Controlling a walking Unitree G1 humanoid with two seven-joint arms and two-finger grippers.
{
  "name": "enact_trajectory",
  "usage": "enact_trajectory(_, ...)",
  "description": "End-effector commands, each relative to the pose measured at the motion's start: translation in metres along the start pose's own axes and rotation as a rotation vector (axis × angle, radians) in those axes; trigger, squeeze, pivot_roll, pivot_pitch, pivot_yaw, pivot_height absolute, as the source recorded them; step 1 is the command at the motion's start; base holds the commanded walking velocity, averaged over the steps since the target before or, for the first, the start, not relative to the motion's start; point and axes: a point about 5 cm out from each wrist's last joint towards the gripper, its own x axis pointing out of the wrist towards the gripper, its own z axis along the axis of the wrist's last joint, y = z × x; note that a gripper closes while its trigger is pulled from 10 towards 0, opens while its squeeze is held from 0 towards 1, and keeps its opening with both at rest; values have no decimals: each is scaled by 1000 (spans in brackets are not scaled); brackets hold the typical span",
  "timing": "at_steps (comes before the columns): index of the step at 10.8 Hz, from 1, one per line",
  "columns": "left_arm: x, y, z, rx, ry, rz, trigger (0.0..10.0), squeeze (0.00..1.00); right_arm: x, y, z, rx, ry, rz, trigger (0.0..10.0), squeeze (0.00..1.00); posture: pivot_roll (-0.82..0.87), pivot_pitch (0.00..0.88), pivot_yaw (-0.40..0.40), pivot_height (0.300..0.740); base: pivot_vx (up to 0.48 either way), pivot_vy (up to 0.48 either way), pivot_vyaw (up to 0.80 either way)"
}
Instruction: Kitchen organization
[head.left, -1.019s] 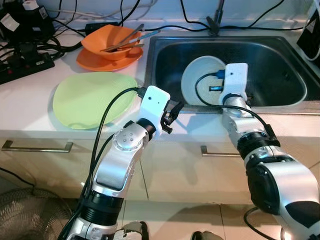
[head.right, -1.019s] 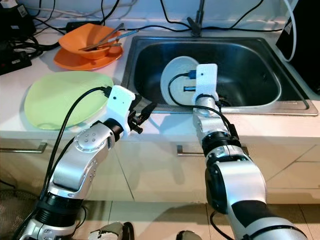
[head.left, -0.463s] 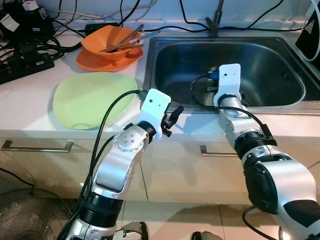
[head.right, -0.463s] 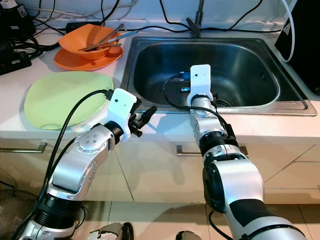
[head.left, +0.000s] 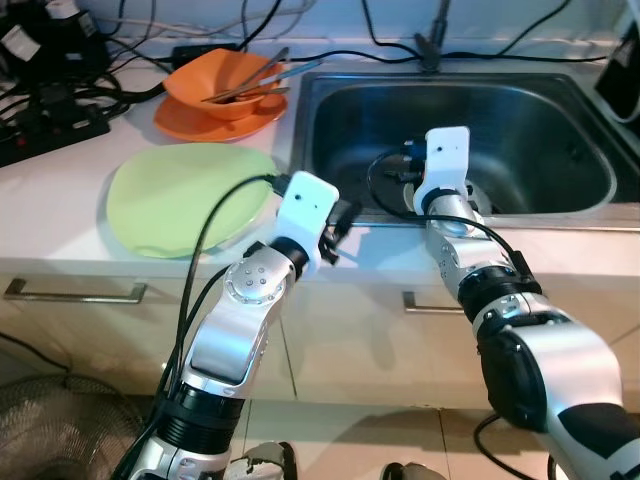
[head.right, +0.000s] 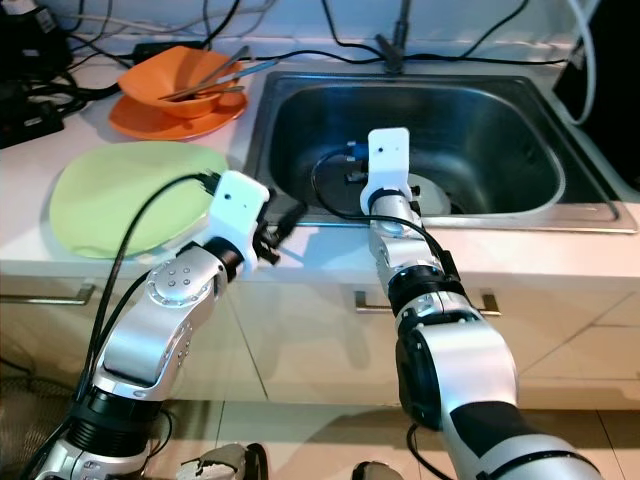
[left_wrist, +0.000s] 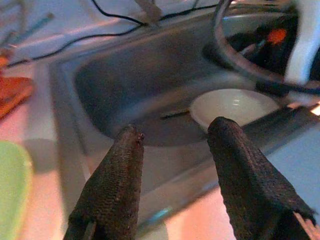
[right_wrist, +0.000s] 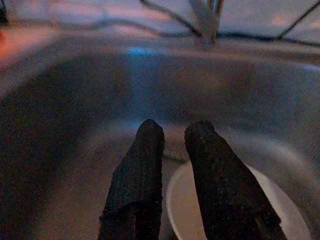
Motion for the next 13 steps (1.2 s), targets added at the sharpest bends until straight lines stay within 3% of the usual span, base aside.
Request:
enact_trajectory(1, 1, 3, 3, 26, -23, 28, 10000, 0, 0, -2, 11, 43, -77, 8, 10000, 0, 160, 85, 29, 740, 0, 0, 0)
enact_trajectory(2, 1, 10, 4, 77, -66, 88, 10000, 0, -8, 5, 24, 84, -213, 86, 10000, 0, 136, 88, 26, 740, 0, 0, 0)
enact_trajectory(4, -1, 19, 7, 99, -130, 159, 10000, 0, -32, 9, 37, 144, -349, 144, 10000, 0, 104, 90, 28, 740, 0, 0, 0)
enact_trajectory(6, -8, 30, 8, 117, -185, 225, 10000, 0, -67, 4, 38, 202, -403, 195, 10000, 0, 75, 71, 27, 740, 0, 0, 0)
enact_trajectory(7, -10, 31, 7, 118, -188, 229, 10000, 0, -75, 5, 33, 206, -397, 218, 10000, 0, 70, 65, 27, 740, 0, 0, 0)
enact_trajectory(9, -14, 34, 0, 157, -172, 234, 10000, 0, -90, 5, 4, 232, -271, 227, 10000, 0, 73, 45, 30, 740, 0, 0, 0)
enact_trajectory(11, -24, 43, -3, 202, -157, 252, 10000, 0, -91, 7, -10, 247, -201, 222, 10000, 0, 96, 31, 35, 740, 0, 0, 0)
enact_trajectory(13, -40, 61, -12, 166, -103, 262, 10000, 0, -88, 11, -21, 243, -153, 218, 10000, 0, 118, 47, 32, 740, 0, 0, 0)
